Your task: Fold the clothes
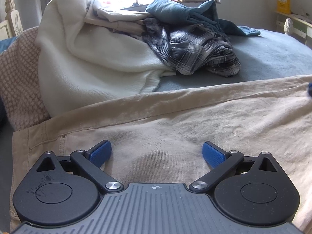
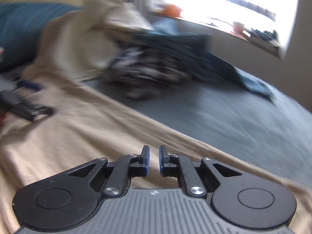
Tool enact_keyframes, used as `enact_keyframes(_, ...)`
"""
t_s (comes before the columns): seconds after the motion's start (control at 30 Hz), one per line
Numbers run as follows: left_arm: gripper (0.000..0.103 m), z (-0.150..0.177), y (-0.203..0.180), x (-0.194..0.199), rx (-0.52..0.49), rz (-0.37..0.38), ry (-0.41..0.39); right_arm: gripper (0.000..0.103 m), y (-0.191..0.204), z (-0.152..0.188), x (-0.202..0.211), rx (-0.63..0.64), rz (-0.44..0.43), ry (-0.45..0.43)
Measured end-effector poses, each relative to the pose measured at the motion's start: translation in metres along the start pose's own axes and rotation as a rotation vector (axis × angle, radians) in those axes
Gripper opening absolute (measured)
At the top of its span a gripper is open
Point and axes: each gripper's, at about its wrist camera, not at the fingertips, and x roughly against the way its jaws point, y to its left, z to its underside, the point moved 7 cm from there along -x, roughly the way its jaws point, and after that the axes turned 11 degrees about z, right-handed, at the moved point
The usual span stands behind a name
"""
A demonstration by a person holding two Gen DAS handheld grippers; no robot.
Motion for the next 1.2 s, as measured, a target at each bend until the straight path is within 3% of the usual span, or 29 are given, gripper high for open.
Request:
enact_keyframes(0.1, 0.101, 0.001, 0.0, 0.0, 0.007, -0.006, -0.006, 0.01, 0.052, -0.008, -0.002, 0.122, -0.068, -0.04)
enact_keyframes(0.2, 0.101, 0.0, 0.001, 0.0, 0.018, -0.007, -0.007, 0.01, 0.078, -0.01, -0.005, 0.151, -0.107, -0.044)
enact_keyframes(0.33, 0.102, 0.001, 0.002, 0.0, 0.022, -0.003, -0.007, 0.01, 0.066, -0.004, -0.018, 0.122, -0.072, -0.009)
enact_keyframes(0.43, 0.102, 0.001, 0.002, 0.0, 0.026, -0.003, -0.006, 0.01, 0.011, 0.008, -0.033, 0.002, 0.04, 0.045)
enact_keyframes(0.57, 0.102, 0.0, 0.002, 0.0, 0.034, -0.003, -0.002, 0.01, -0.108, 0.05, -0.044, -0.24, 0.251, 0.14)
enact_keyframes(0.67, 0.102, 0.0, 0.002, -0.001, 0.034, -0.003, 0.0, 0.01, -0.189, 0.091, -0.039, -0.348, 0.448, 0.195)
enact_keyframes(0.8, 0.103, -0.001, 0.003, -0.002, 0.03, -0.006, 0.003, 0.011, -0.268, 0.142, -0.014, -0.526, 0.673, 0.266)
enact_keyframes(0.87, 0.103, -0.002, 0.002, -0.003, 0.028, -0.009, 0.006, 0.011, -0.277, 0.152, 0.003, -0.636, 0.661, 0.247)
enact_keyframes(0.93, 0.103, -0.003, 0.002, -0.004, 0.027, -0.014, 0.009, 0.012, -0.265, 0.146, 0.016, -0.681, 0.584, 0.197)
enact_keyframes(1.0, 0.103, -0.004, 0.002, -0.005, 0.025, -0.019, 0.013, 0.012, -0.236, 0.131, 0.02, -0.664, 0.433, 0.155)
enact_keyframes(1.07, 0.103, -0.004, 0.001, -0.006, 0.024, -0.024, 0.016, 0.012, -0.212, 0.127, 0.019, -0.597, 0.346, 0.172)
enact_keyframes(1.13, 0.103, -0.005, 0.001, -0.007, 0.023, -0.029, 0.02, 0.012, -0.203, 0.137, 0.018, -0.537, 0.353, 0.215)
enact_keyframes(1.2, 0.103, -0.005, 0.001, -0.007, 0.018, -0.031, 0.021, 0.011, -0.227, 0.162, 0.027, -0.581, 0.442, 0.232)
